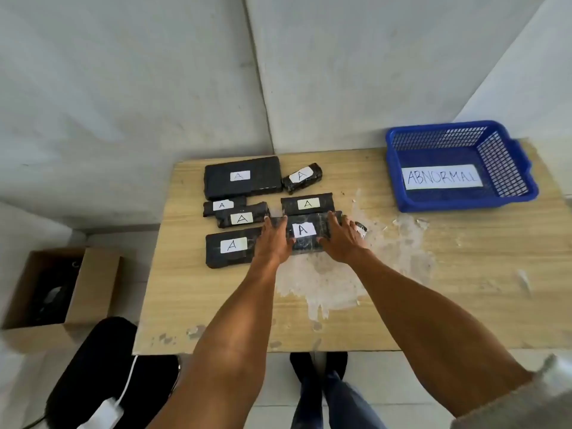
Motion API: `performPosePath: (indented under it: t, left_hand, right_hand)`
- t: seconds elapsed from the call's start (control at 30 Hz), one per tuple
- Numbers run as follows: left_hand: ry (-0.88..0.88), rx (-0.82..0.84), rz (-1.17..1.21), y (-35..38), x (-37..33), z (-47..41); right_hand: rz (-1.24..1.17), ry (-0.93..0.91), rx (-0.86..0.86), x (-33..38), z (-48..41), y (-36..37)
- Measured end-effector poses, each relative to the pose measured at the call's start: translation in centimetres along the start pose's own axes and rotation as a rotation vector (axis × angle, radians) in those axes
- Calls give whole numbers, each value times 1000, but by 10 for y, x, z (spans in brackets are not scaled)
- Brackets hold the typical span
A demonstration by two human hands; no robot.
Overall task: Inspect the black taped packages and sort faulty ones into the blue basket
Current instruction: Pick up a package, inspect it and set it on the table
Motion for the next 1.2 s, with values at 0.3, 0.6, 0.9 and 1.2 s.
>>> performPosePath:
  t: [0.3,0.6,0.9,1.2]
  left_hand:
    - [-52,-114,137,2,18,-7]
    - [-128,-194,296,-10,30,-10]
    - [-182,-262,386,-63,21,10]
    - [-92,-397,612,-129,-17,42]
  right_hand:
    - [-56,69,-4,0,-4,12]
    - [-190,123,-93,-6,-1,-1]
    - [-411,270,-138,-16,19,-45]
    - [-565,299,-276,-23,45,-111]
Point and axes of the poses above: each hand's wrist, its own z-axis away from the middle knuckle, its own y-axis out of the palm, x = y × z, the point moved 10 cm from there along -z, towards the middle knuckle, and after that the axes turned 9 degrees about z, right-handed, at the moved point
